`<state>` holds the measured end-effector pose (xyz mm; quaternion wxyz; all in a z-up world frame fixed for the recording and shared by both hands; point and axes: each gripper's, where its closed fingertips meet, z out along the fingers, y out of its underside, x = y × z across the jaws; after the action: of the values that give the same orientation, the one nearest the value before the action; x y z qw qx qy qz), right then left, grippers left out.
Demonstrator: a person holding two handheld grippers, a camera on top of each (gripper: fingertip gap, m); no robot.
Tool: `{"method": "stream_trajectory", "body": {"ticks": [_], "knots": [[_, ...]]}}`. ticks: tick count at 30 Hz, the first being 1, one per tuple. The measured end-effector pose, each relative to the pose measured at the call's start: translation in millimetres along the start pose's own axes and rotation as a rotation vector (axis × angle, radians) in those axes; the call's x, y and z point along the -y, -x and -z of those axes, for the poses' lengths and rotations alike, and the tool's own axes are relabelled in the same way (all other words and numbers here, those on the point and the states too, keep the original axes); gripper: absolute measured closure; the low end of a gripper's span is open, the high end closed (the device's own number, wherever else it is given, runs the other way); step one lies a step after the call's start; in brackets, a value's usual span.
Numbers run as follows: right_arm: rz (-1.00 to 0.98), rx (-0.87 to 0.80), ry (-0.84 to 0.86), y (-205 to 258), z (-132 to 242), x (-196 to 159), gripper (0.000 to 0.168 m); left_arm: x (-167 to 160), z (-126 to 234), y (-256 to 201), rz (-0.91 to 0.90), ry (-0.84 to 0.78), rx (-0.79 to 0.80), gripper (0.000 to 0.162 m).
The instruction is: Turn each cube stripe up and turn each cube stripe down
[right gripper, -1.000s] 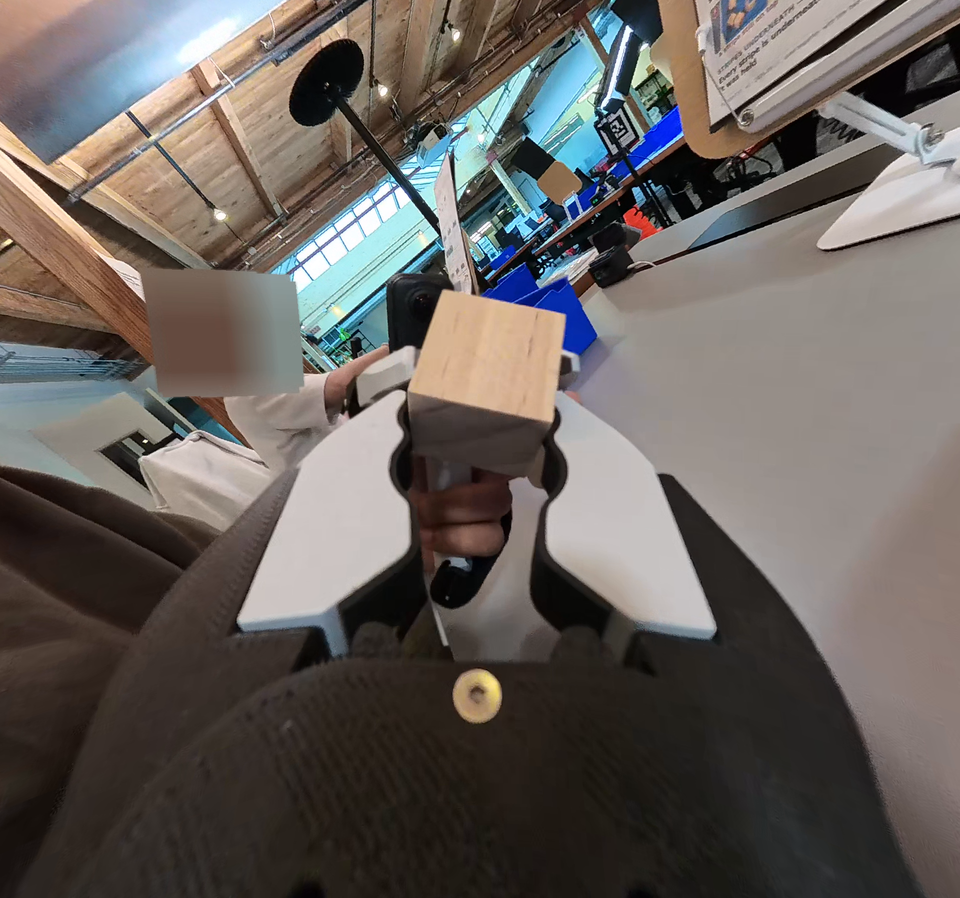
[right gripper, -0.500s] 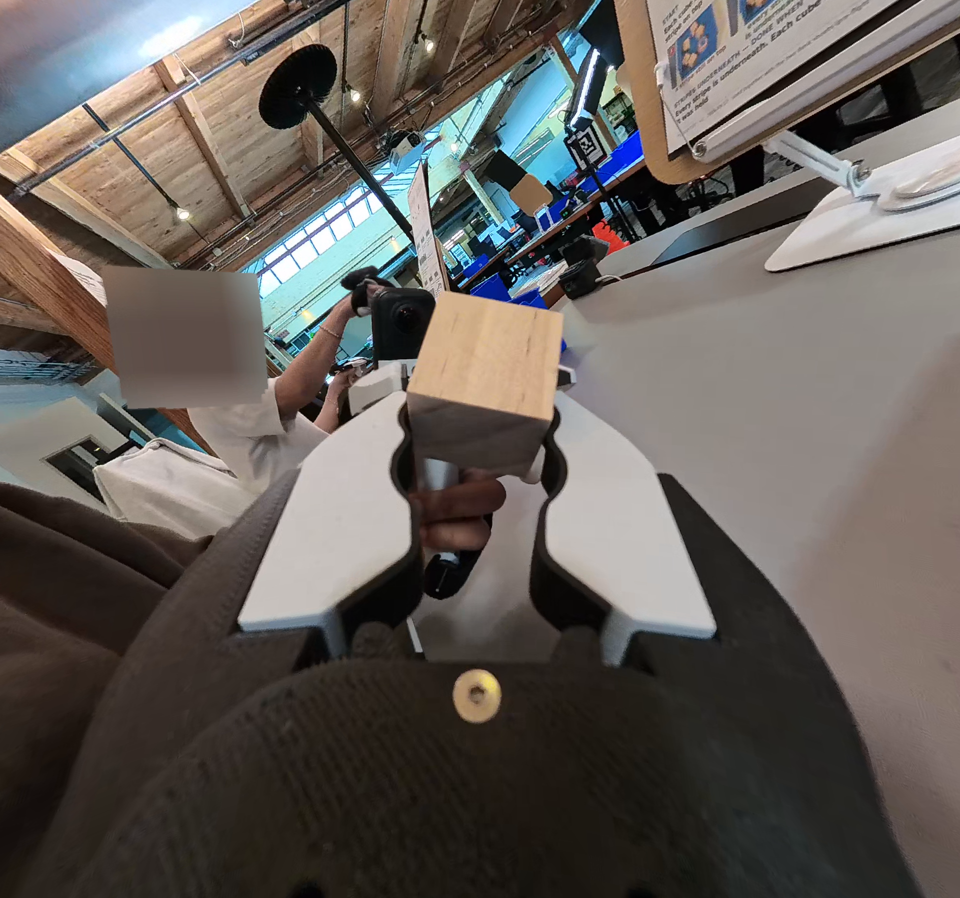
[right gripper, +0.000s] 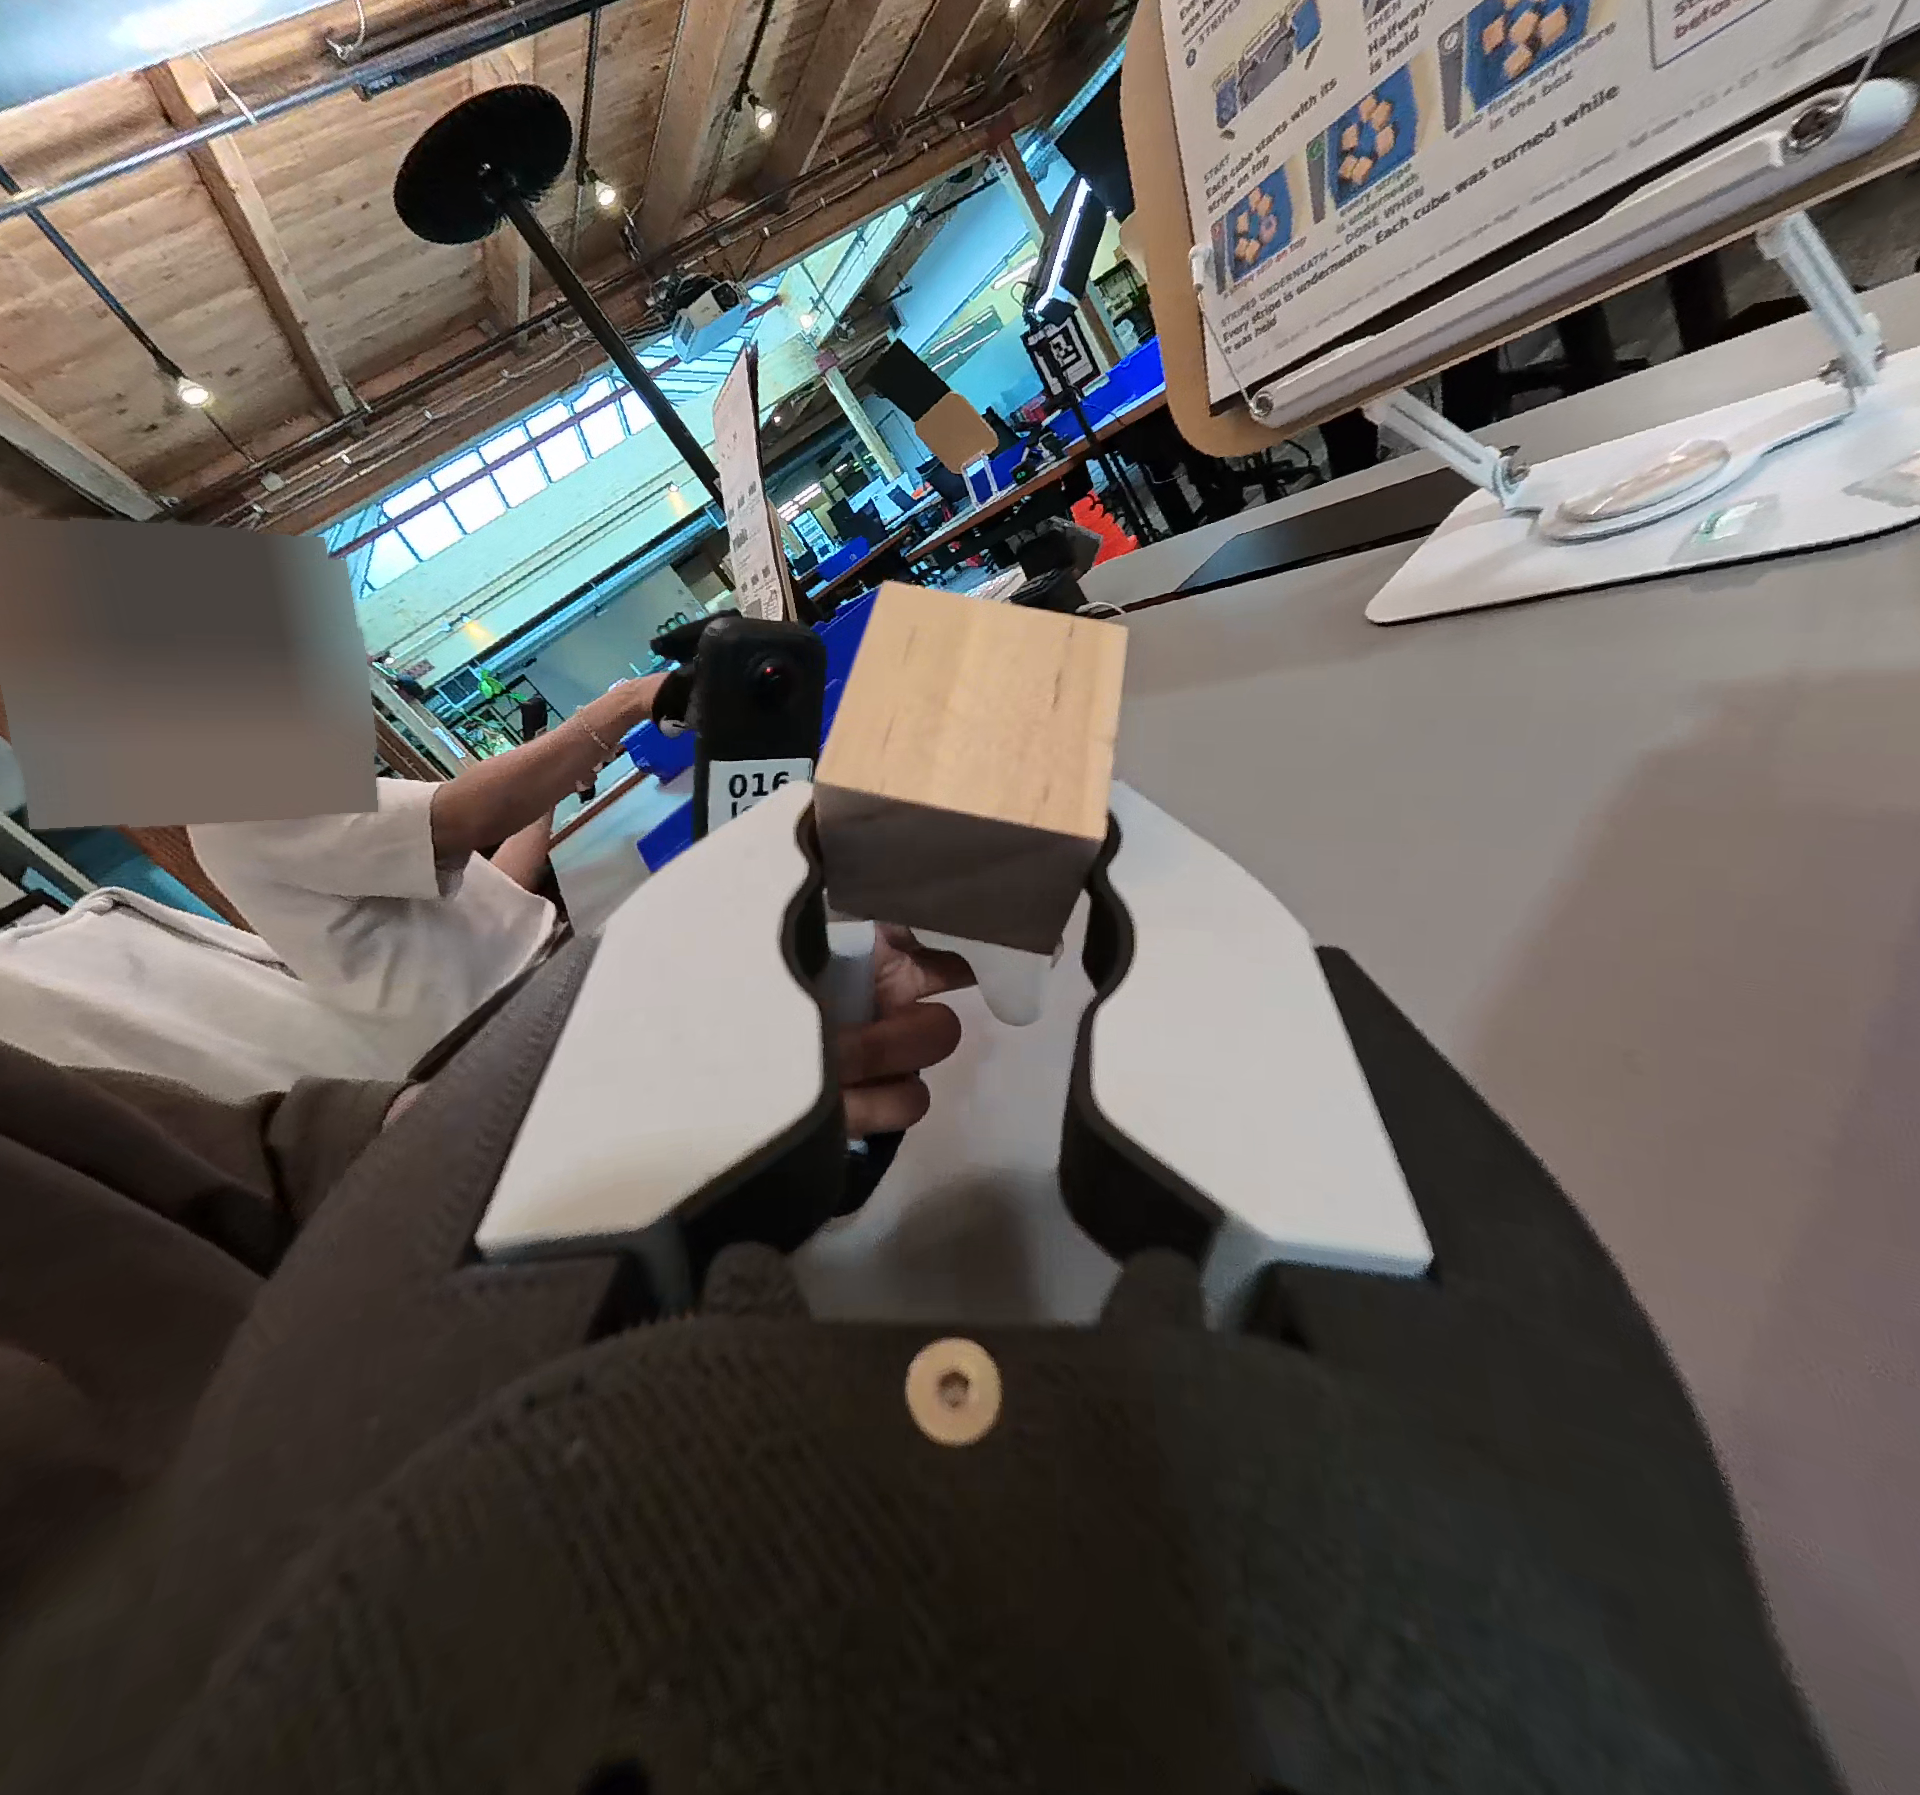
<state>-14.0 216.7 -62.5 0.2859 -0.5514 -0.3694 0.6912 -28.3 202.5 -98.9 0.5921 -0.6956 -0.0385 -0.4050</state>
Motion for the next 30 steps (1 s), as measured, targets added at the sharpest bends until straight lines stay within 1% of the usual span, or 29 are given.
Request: {"method": "stream_trajectory", "body": {"ticks": [7, 9, 11, 13, 15, 18, 20, 22, 24, 27, 30], "knots": [[0.071, -0.014, 0.013, 4, -1, 1, 0.121, 3, 4, 7, 0.058, -0.018, 0.004, 0.094], [0.057, -0.037, -0.009, 3, 2, 8, 0.121, 2, 4, 9, 0.065, -0.014, 0.007, 0.094], [0.039, -0.094, -0.053, -3, 9, 26, 0.121, 1, 4, 10, 0.065, -0.009, 0.015, 0.094], [0.105, -0.182, -0.092, -15, 21, 55, 0.121, 1, 5, 11, 0.059, -0.010, 0.023, 0.094], [0.179, -0.291, -0.091, -33, 36, 85, 0.120, 1, 5, 10, 0.049, -0.011, 0.028, 0.094], [0.176, -0.420, -0.040, -75, 56, 123, 0.120, -3, 4, 11, 0.040, 0.001, 0.037, 0.095], [0.160, -0.540, 0.037, -123, 68, 138, 0.120, -4, 3, 11, 0.051, 0.002, 0.041, 0.096], [0.131, -0.668, 0.149, -173, 78, 138, 0.120, -4, 0, 10, 0.082, -0.010, 0.040, 0.096], [0.126, -0.762, 0.263, -208, 85, 126, 0.120, -9, -5, 4, 0.104, 0.010, 0.023, 0.096], [0.134, -0.835, 0.444, -235, 93, 97, 0.120, -22, -12, -2, 0.049, 0.078, 0.027, 0.097], [0.144, -0.874, 0.556, -252, 101, 74, 0.120, -37, -14, 3, -0.062, 0.151, 0.080, 0.098]]}}
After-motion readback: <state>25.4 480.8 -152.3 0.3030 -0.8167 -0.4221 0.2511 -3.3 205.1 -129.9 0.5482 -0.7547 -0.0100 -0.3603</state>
